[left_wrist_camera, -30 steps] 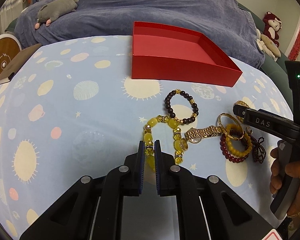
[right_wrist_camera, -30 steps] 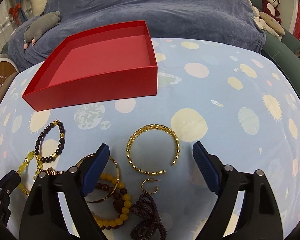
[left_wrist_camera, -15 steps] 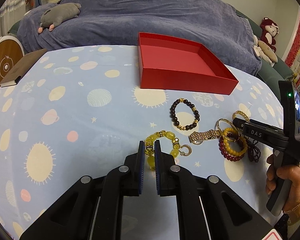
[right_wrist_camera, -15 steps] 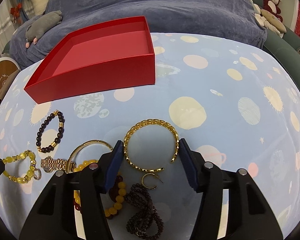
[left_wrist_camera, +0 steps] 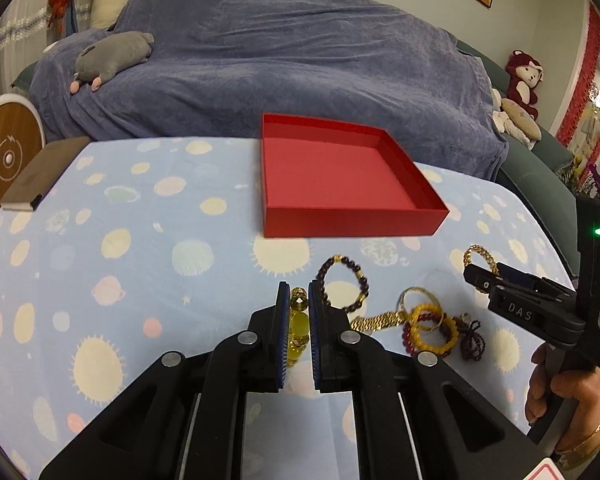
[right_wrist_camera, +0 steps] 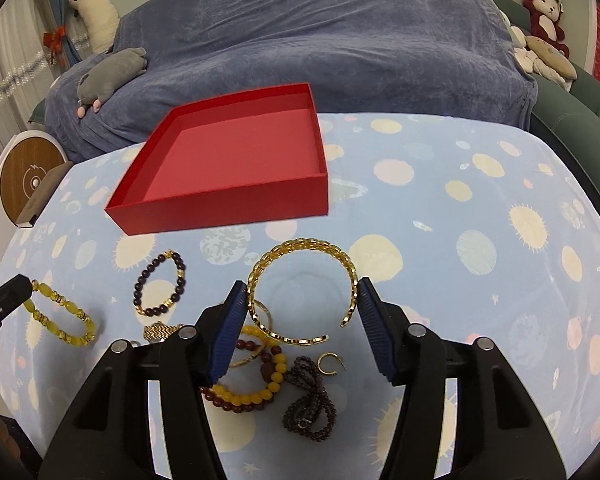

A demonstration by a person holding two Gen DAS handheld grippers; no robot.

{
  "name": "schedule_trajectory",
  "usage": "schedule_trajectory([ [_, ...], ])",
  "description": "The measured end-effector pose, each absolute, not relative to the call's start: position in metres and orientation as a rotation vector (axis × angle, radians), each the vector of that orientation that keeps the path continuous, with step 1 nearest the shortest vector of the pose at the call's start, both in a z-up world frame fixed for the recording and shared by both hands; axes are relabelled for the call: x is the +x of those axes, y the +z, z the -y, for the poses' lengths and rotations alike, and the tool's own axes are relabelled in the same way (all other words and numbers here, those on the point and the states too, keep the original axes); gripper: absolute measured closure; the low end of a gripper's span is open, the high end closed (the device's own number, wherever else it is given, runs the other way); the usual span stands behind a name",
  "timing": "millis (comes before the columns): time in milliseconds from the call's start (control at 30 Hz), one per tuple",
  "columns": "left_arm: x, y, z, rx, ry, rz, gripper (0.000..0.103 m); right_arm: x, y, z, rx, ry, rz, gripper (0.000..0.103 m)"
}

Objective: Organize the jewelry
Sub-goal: 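Carry both pieces into the red box and open both tools to release them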

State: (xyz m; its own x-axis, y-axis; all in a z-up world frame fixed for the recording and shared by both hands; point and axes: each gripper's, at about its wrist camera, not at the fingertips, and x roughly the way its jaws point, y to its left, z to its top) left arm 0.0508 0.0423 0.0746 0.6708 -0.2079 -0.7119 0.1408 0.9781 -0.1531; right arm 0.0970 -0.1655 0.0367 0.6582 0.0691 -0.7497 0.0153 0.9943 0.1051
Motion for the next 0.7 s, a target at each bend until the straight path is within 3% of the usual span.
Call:
schedule_trajectory([
  [300, 0.124, 0.125, -0.029, -0.047, -0.222, -0.729, 0.096, 0.154, 0.081, 0.163, 0.139, 0.102, -0.807, 0.049],
  [700, 0.278, 0.088, 0.002, -0.042, -0.229, -0.791, 0.096, 0.302, 0.063, 0.15, 0.079, 0.116, -0.846, 0.049],
])
